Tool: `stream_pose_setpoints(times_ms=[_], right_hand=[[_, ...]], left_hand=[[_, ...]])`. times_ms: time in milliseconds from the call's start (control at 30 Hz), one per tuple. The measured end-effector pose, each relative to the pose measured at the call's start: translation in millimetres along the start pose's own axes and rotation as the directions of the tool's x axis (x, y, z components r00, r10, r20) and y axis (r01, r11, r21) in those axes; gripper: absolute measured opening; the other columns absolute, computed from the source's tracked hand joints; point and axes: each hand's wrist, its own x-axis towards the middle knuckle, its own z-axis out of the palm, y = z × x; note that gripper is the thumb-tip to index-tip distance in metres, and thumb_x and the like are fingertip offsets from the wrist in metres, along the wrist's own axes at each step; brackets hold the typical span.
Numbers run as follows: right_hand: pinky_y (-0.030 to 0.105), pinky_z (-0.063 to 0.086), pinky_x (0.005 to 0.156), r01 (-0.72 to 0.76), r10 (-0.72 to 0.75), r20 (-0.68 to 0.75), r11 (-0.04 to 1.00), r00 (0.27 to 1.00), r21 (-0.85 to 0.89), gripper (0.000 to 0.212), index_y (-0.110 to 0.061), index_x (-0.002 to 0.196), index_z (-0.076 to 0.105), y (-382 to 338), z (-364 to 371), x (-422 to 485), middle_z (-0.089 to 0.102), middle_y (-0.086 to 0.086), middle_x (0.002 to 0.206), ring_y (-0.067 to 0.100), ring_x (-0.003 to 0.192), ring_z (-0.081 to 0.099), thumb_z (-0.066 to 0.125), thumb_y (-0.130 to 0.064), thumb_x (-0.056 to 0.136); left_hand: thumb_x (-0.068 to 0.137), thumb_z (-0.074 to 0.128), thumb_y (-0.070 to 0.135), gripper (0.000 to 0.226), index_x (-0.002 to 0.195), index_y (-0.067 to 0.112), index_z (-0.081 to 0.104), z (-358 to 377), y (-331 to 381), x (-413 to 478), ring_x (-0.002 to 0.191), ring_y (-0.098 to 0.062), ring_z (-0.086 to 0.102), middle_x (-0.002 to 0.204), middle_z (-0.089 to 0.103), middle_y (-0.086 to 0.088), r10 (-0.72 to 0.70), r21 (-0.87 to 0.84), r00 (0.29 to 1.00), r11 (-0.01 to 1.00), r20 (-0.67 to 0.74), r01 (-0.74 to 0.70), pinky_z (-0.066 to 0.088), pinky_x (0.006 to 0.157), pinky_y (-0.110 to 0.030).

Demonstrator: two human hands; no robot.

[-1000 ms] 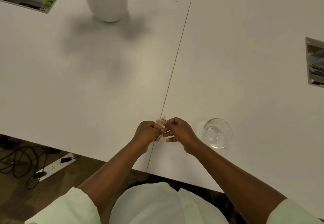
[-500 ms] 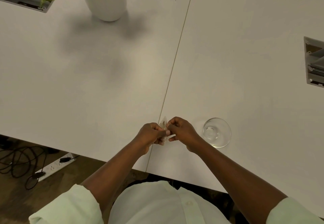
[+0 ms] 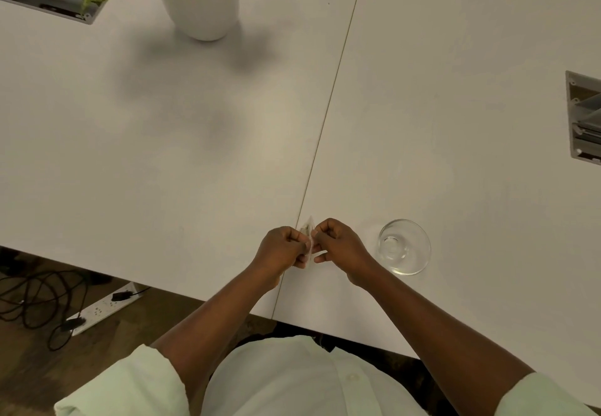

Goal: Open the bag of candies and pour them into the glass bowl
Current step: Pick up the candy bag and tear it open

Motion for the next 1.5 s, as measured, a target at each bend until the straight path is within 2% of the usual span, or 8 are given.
stream_pose_setpoints(times_ms=[233, 367, 567, 733, 867, 1100, 1300, 1500], right_hand=[[0.031, 0.062, 0.073, -0.104, 0.103, 0.012, 0.984, 0.995, 0.146, 0.033, -0.003, 0.108, 0.063, -4.6, 8.3, -5.7, 0.075, 0.009, 0.092, 0.019, 0.082, 0.072, 0.07, -0.032, 0.094], [0.031, 0.062, 0.07, -0.164, 0.16, 0.054, 0.983, 0.986, 0.083, 0.045, -0.006, 0.108, 0.065, -2.3, 9.6, -10.4, 0.077, 0.009, 0.096, 0.02, 0.082, 0.074, 0.076, -0.043, 0.087], [0.032, 0.063, 0.072, -0.13, 0.131, -0.03, 0.991, 0.991, 0.013, 0.024, -0.003, 0.102, 0.07, 5.5, 5.9, -9.7, 0.076, 0.016, 0.096, 0.019, 0.077, 0.071, 0.067, -0.026, 0.096], [0.03, 0.061, 0.067, -0.075, 0.074, -0.074, 0.997, 0.994, -0.007, 0.025, 0.0, 0.101, 0.068, 6.1, 9.9, -12.4, 0.075, 0.018, 0.095, 0.021, 0.078, 0.071, 0.063, -0.025, 0.098], [0.03, 0.061, 0.069, -0.078, 0.081, -0.082, 0.996, 0.993, 0.039, 0.022, -0.004, 0.1, 0.069, 8.1, 11.4, -15.2, 0.075, 0.014, 0.094, 0.021, 0.079, 0.071, 0.061, -0.023, 0.1], [0.026, 0.06, 0.064, -0.117, 0.118, -0.035, 0.993, 0.992, 0.009, 0.032, -0.008, 0.105, 0.068, 3.7, 11.2, -16.9, 0.076, 0.009, 0.097, 0.018, 0.079, 0.074, 0.078, -0.032, 0.087], [0.025, 0.058, 0.061, -0.073, 0.067, -0.094, 0.995, 0.993, -0.066, 0.016, -0.004, 0.099, 0.07, 4.6, 12.8, -15.0, 0.073, 0.004, 0.083, 0.011, 0.067, 0.07, 0.073, -0.018, 0.092], [0.024, 0.06, 0.062, -0.028, 0.009, -0.113, 0.986, 0.994, -0.163, 0.007, -0.007, 0.096, 0.069, 6.0, 14.4, -13.9, 0.074, 0.007, 0.084, 0.011, 0.067, 0.07, 0.067, -0.013, 0.094]], left_hand=[[0.09, 0.072, 0.016, 0.011, 0.088, 0.006, 0.067, 2.7, -4.6, -0.7, 0.063, -0.017, 0.07, 0.079, 0.073, -0.009, 0.126, 0.166, 0.988, 0.98, -0.089, -0.11, 0.057, 0.056, -0.022], [0.092, 0.064, 0.008, 0.005, 0.092, 0.004, 0.066, 3.9, -8.2, -2.2, 0.063, -0.018, 0.072, 0.08, 0.074, -0.01, 0.136, 0.185, 0.986, 0.976, -0.094, -0.117, 0.061, 0.061, -0.026], [0.088, 0.072, 0.009, 0.016, 0.091, -0.004, 0.063, 5.6, -11.9, -8.7, 0.063, -0.019, 0.072, 0.075, 0.074, -0.012, 0.097, 0.063, 0.992, 0.994, -0.084, -0.092, 0.064, 0.065, -0.032], [0.088, 0.072, 0.007, 0.014, 0.092, -0.004, 0.064, 5.9, -13.3, -7.4, 0.065, -0.023, 0.071, 0.076, 0.073, -0.015, 0.012, -0.055, 0.995, 0.998, -0.094, -0.017, 0.065, 0.071, -0.042], [0.089, 0.074, 0.01, 0.015, 0.096, -0.003, 0.068, 6.0, -10.8, -8.1, 0.064, -0.023, 0.067, 0.076, 0.071, -0.016, -0.044, -0.148, 0.997, 0.988, -0.062, 0.035, 0.064, 0.067, -0.036], [0.089, 0.072, 0.007, 0.012, 0.094, -0.005, 0.073, 1.4, -11.6, -7.5, 0.062, -0.022, 0.066, 0.074, 0.071, -0.016, -0.041, -0.147, 0.997, 0.989, -0.064, 0.031, 0.062, 0.062, -0.029], [0.091, 0.071, 0.009, 0.015, 0.094, -0.005, 0.071, -0.2, -16.3, -5.7, 0.065, -0.023, 0.068, 0.08, 0.073, -0.02, -0.025, -0.078, 0.997, 0.997, -0.069, 0.019, 0.063, 0.068, -0.035], [0.092, 0.069, 0.009, 0.016, 0.096, -0.006, 0.068, -1.4, -17.1, -5.6, 0.068, -0.023, 0.07, 0.087, 0.074, -0.023, -0.005, -0.059, 0.998, 0.998, -0.068, 0.001, 0.063, 0.067, -0.034]])
